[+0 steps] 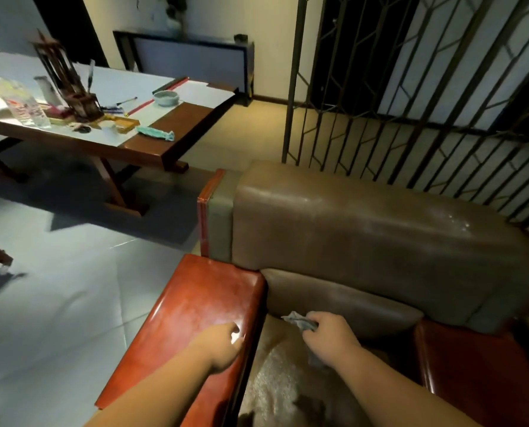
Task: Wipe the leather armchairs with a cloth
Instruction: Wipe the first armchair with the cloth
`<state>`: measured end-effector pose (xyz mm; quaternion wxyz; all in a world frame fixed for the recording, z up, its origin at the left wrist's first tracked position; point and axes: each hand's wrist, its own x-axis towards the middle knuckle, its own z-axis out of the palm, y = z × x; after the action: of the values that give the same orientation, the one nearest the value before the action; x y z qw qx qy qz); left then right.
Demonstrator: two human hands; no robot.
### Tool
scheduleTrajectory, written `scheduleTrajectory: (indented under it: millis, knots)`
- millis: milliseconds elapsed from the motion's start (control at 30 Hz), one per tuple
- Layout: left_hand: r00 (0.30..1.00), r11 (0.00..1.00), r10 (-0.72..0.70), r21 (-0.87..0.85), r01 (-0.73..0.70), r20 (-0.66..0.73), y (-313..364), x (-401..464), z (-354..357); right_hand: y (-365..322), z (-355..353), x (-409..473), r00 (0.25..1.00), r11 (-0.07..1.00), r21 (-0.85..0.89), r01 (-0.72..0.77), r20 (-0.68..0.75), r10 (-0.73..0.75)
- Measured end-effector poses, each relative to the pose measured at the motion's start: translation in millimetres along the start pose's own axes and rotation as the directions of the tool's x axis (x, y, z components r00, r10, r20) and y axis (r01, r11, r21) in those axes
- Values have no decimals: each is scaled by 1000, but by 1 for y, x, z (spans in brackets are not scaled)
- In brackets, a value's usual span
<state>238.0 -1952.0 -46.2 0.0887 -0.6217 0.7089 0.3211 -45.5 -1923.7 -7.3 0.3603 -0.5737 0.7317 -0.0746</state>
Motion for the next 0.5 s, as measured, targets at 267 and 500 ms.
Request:
scheduleTrajectory:
  millis: [267,500]
  knots:
    - [995,997,-43,-72,37,-95,-37,-9,-16,-42,-13,31,997,995,-79,67,-36,-70]
    - [979,992,-95,-97,79,-181,-35,13,-25,-41,-29,77,991,971,-198,132,20,-130]
